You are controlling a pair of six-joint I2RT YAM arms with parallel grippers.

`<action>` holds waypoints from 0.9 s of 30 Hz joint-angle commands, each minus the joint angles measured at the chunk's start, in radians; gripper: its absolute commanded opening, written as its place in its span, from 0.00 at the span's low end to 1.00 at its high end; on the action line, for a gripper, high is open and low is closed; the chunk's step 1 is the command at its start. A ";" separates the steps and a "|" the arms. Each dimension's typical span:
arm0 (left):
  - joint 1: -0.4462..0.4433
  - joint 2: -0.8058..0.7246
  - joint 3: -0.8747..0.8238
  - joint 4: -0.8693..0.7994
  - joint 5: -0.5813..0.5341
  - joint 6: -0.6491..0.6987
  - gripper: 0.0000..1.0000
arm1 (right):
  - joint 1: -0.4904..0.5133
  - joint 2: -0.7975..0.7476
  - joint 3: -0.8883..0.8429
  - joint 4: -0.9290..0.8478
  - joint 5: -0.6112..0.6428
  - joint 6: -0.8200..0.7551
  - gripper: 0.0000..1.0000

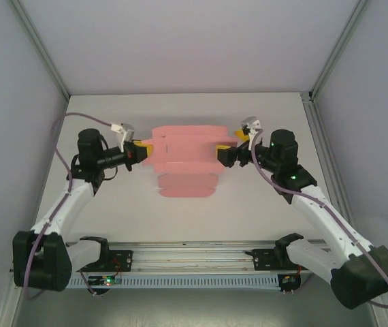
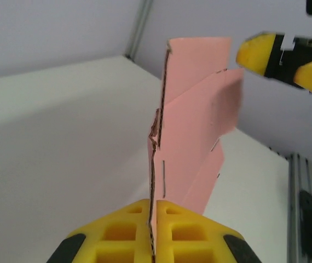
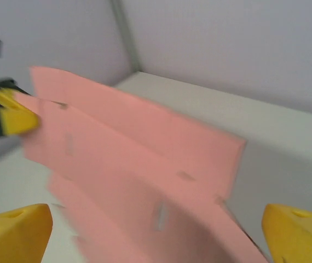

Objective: Assemble paper box

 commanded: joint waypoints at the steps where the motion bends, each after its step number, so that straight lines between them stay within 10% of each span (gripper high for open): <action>1: -0.021 0.080 0.097 -0.240 0.123 0.191 0.00 | -0.004 -0.049 0.056 -0.154 0.070 -0.292 0.98; 11: -0.072 0.200 0.289 -0.557 0.195 0.434 0.00 | 0.014 0.314 0.505 -0.631 -0.335 -0.677 0.91; 27: -0.084 0.191 0.318 -0.619 0.183 0.499 0.00 | 0.061 0.615 0.712 -0.860 -0.306 -0.801 0.64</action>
